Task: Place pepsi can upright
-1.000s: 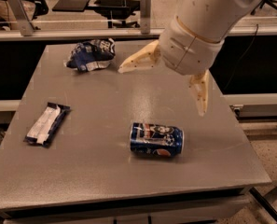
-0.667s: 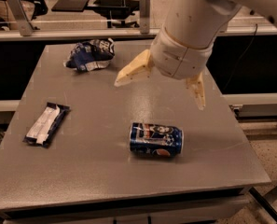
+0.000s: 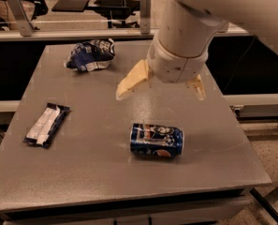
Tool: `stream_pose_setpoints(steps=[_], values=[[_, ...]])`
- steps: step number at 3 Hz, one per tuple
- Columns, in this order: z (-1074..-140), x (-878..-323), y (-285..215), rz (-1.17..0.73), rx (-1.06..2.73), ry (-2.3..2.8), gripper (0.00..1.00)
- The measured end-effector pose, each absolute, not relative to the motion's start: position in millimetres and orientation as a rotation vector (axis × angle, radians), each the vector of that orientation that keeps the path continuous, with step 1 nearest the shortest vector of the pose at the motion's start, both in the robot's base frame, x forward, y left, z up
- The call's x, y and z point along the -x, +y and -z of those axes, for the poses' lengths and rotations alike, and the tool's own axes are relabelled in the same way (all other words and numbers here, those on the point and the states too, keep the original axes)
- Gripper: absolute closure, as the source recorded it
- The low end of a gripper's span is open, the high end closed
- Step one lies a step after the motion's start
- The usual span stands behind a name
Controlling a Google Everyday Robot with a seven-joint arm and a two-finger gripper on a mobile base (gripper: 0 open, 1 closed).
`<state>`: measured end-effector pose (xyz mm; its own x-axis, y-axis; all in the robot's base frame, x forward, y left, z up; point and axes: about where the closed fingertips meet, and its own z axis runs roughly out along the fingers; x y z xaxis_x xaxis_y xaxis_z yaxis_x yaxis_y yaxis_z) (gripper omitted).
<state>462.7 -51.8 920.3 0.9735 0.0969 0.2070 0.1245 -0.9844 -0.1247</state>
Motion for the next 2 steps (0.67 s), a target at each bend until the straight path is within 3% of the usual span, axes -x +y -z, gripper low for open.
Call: stream_pose_setpoints(steps=[2], values=[[-921,-445,-45,0.279,2.968,-0.337,0.00]])
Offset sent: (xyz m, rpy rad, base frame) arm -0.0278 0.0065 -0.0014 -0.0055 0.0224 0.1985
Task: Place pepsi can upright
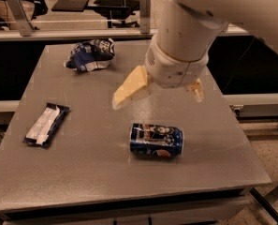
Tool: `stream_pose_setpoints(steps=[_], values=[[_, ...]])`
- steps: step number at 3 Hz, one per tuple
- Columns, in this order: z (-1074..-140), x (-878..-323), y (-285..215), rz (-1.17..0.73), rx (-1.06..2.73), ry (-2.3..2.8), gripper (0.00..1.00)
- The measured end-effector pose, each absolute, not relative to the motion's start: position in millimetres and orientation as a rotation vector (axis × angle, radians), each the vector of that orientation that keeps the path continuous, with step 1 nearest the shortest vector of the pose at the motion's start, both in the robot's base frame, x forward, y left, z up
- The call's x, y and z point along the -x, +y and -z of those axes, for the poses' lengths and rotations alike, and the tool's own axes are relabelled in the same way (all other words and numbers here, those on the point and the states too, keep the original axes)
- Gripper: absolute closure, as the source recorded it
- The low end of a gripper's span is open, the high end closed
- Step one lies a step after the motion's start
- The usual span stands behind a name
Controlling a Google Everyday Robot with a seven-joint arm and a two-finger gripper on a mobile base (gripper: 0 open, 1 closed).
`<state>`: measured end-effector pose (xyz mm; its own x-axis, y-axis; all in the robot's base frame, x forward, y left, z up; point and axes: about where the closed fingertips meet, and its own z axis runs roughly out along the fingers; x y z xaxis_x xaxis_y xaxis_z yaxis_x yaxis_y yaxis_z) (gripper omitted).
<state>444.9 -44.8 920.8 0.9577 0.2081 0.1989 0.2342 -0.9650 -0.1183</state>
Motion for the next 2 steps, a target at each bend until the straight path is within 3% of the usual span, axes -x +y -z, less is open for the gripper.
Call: stream_pose_setpoints(steps=[2], values=[[-901,-407,-26,0.172,2.944,-0.872,0.00]])
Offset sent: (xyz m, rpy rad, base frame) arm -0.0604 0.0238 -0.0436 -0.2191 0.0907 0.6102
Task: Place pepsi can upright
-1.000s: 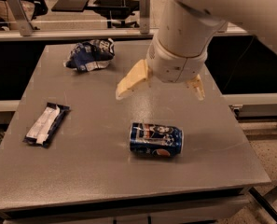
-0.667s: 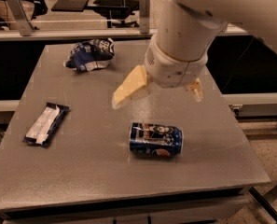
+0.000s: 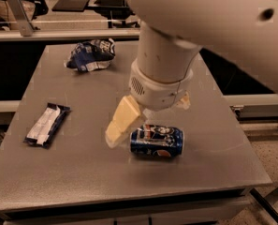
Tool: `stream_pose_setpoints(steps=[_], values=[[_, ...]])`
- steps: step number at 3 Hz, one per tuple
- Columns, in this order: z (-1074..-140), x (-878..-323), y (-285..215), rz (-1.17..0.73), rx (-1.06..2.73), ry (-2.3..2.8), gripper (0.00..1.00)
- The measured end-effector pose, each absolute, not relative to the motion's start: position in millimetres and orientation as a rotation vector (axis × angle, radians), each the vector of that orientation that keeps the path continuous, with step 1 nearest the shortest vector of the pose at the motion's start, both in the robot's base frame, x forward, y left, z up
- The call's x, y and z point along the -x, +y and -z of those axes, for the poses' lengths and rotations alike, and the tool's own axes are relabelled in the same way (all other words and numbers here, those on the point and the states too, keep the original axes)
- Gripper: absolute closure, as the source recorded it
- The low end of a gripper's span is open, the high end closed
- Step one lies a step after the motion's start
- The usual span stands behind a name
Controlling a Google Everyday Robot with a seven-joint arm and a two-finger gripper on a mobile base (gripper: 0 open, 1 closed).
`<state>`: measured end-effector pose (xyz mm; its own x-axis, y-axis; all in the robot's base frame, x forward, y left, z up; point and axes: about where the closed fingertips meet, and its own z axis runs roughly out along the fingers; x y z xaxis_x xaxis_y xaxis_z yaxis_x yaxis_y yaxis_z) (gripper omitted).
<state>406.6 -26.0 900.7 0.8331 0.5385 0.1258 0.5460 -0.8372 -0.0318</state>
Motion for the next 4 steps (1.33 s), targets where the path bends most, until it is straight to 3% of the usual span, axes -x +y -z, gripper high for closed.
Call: stream_pose_setpoints(steps=[4], values=[[-870,-397,-44,0.022,2.764,-1.686,0.00]])
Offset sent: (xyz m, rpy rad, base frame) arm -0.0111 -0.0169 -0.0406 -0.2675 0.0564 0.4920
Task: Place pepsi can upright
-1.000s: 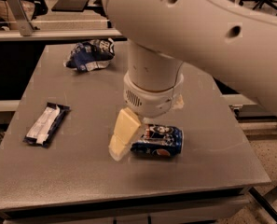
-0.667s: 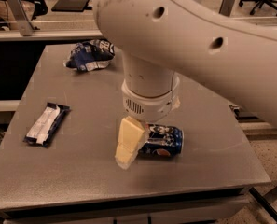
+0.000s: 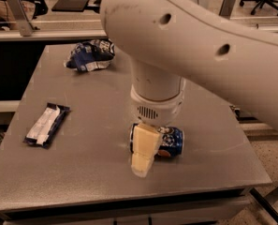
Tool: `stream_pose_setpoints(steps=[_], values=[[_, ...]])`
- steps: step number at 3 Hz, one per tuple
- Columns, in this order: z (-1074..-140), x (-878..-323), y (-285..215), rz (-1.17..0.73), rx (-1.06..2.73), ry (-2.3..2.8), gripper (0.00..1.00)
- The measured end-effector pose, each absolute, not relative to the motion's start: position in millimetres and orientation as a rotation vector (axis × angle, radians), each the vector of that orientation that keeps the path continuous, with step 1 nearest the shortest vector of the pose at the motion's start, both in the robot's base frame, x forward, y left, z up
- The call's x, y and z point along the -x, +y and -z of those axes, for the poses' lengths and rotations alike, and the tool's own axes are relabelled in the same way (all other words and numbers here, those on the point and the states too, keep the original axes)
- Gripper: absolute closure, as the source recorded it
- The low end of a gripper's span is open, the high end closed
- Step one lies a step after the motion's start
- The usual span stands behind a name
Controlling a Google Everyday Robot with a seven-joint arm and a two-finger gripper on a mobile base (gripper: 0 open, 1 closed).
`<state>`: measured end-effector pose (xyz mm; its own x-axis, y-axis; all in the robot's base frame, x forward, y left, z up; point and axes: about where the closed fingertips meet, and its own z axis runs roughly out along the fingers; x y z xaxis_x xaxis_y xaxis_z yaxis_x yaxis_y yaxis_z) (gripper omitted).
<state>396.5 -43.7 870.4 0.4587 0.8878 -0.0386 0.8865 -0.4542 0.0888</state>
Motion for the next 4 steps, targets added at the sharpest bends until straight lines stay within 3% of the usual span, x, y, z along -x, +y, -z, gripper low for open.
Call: stream_pose_setpoints(steps=[3,4], values=[[-853,-405,-71,-0.088,-2.581,1.732,0.00],[-846,-414,-74,-0.095,-2.592,1.736,0.15]])
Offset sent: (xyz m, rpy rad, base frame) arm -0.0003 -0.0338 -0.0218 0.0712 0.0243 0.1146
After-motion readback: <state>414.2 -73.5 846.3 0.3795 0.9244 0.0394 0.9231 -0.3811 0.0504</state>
